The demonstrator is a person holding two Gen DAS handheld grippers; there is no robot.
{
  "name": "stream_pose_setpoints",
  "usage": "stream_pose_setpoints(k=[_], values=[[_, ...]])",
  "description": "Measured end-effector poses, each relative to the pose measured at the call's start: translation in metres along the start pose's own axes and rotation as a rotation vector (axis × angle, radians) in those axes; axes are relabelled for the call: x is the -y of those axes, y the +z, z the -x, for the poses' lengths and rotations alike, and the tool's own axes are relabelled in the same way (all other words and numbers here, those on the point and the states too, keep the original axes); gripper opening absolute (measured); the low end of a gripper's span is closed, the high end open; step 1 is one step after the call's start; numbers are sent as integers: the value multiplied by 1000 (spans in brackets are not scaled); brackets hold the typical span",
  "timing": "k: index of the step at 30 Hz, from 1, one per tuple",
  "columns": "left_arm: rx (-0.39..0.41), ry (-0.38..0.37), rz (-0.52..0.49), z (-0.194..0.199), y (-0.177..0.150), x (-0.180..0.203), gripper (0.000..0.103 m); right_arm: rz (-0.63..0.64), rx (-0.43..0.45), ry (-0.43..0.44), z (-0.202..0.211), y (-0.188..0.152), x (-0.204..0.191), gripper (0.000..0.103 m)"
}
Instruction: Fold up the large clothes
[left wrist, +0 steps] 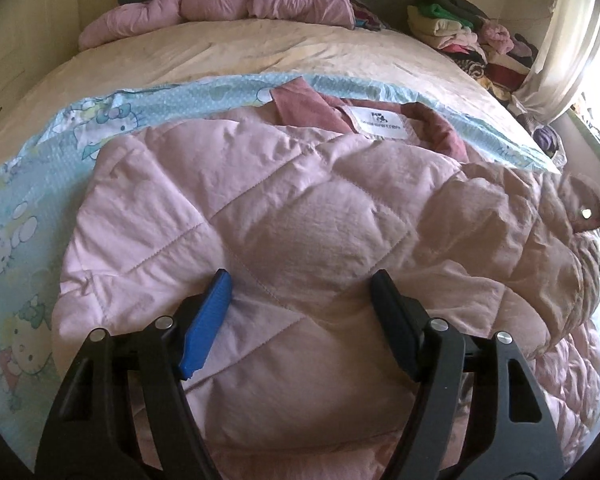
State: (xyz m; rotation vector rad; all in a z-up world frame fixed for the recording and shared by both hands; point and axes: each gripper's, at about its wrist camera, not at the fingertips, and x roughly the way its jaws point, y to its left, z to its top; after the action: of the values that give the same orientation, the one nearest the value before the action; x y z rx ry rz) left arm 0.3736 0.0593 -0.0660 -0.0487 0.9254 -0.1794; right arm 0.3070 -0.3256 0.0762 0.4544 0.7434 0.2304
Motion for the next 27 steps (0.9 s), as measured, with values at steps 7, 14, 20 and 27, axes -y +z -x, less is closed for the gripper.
stream_pose_setpoints(k=[7,14,20,27], values=[[-2,-9,4,-2,-1,-1,65,158,-46,16,-16,-14,-51,56],[3,-23,4,-1,-2,-2,65,275,-207,-40,-72,-44,-81,58],[-1,-33,1,0,-2,-4,65,305,-332,-97,-111,-66,-80,64],[2,-19,-26,1,-2,-1,64,284,-357,-117,-132,-85,-66,65]])
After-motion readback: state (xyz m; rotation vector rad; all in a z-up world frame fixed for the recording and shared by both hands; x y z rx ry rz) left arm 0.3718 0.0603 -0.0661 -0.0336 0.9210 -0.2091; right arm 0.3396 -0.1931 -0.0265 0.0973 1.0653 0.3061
